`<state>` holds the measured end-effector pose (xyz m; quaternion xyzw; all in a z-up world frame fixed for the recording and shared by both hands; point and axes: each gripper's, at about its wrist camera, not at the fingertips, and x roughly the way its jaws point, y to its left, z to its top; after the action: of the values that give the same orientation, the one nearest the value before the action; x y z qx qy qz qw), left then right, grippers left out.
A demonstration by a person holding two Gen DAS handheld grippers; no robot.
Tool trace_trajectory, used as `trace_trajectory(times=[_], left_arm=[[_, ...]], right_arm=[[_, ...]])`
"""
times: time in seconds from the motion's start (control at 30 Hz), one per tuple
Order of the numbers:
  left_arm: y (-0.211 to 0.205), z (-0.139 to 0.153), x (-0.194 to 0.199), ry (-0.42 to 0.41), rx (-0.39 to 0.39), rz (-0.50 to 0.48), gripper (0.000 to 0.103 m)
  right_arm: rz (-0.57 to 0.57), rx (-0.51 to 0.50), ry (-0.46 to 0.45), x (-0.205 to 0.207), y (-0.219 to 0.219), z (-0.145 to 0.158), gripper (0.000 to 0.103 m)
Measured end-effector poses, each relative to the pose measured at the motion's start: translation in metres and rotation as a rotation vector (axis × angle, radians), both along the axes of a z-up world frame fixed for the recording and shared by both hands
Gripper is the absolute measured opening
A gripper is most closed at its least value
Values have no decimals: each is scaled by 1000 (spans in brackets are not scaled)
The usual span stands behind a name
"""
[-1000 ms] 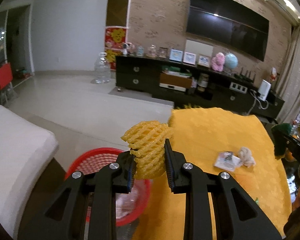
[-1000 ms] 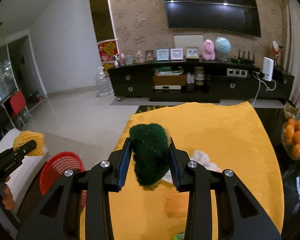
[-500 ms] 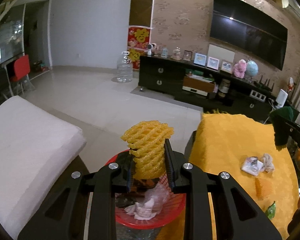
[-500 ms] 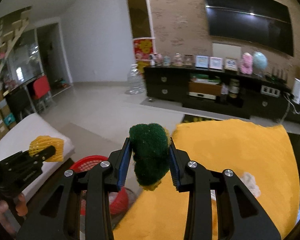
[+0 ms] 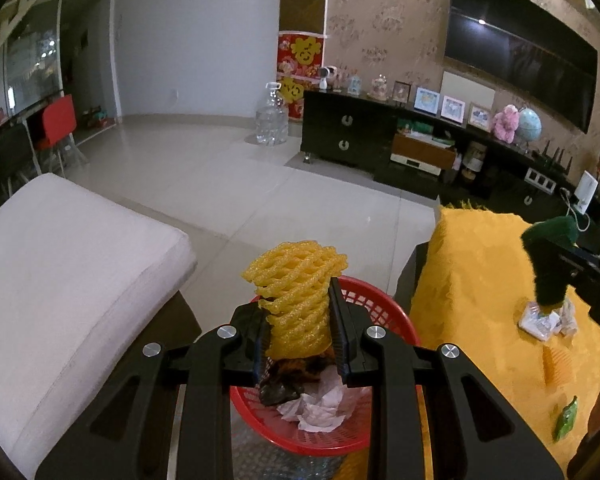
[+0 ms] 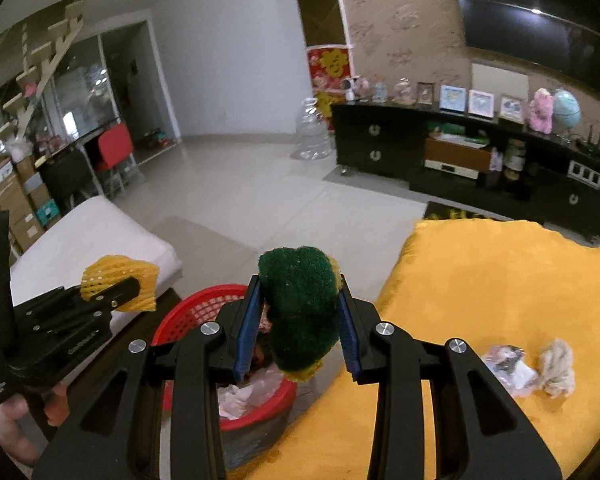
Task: Collect trash
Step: 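Carry foam net and green item over the red wastebasket and open both tools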
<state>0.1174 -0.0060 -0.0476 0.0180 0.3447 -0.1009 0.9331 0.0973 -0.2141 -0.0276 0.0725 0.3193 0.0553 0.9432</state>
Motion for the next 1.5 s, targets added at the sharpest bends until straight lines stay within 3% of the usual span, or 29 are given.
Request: trace_trajectory(times=[0.4,0.73,0.87,1.27,1.5], left_arm=[[8,-35,21,89,42,33,24],[-2,-65,30,171,80,-13,24],[-4,-67,28,173,92,-24,28],[4,-58,30,154,83,32,67],[8,-44,25,115,58,59,75]], right_arm=[[101,16,122,29,34,-53,35],[148,64,212,43,40,-85,36],[154,73,230,41,43,-91,43],[103,63,215,36,33,-84,49],[49,39,184,26,17,-72,53]])
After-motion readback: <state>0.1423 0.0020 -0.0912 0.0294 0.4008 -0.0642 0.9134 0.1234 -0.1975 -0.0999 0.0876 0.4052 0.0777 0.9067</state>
